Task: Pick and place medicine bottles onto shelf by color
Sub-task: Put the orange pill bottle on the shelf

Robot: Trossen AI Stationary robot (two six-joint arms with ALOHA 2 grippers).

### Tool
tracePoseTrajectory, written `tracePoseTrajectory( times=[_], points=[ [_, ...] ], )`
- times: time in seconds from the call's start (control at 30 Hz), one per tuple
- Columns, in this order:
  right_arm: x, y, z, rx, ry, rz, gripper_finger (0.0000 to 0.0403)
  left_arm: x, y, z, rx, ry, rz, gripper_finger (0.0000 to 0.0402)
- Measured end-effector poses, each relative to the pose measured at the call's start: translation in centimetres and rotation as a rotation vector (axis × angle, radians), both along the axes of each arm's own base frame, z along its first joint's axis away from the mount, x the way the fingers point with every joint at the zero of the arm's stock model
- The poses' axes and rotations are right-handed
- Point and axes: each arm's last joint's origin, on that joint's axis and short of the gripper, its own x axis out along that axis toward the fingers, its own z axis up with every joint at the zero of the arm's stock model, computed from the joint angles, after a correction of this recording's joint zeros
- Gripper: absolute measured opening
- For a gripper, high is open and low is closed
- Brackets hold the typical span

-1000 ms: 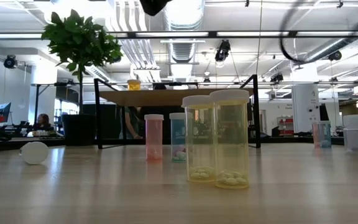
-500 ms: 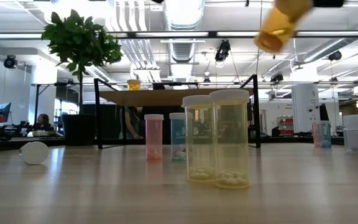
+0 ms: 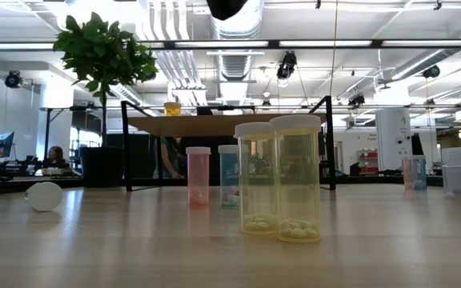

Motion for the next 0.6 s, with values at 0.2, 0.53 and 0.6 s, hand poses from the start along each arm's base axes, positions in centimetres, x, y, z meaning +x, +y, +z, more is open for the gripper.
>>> tracePoseTrajectory(
  times=[0.2, 0.53, 0.6],
  points=[
    [0.6, 1.2, 1.6, -0.084, -0.073, 0.101, 0.0208, 1.2, 0.7, -1.3, -0.118, 0.035, -0.142, 0.0339],
    [0.3, 1.2, 3.1, -0.199, -0.126, 0.192, 0.0208, 2.7, 0.5, -1.7, -0.281, -0.046, -0.336, 0.0338],
    [0.3, 1.2, 3.1, -0.204, -0.125, 0.197, 0.0208, 2.7, 0.6, -1.8, -0.272, -0.048, -0.330, 0.0335]
  ],
)
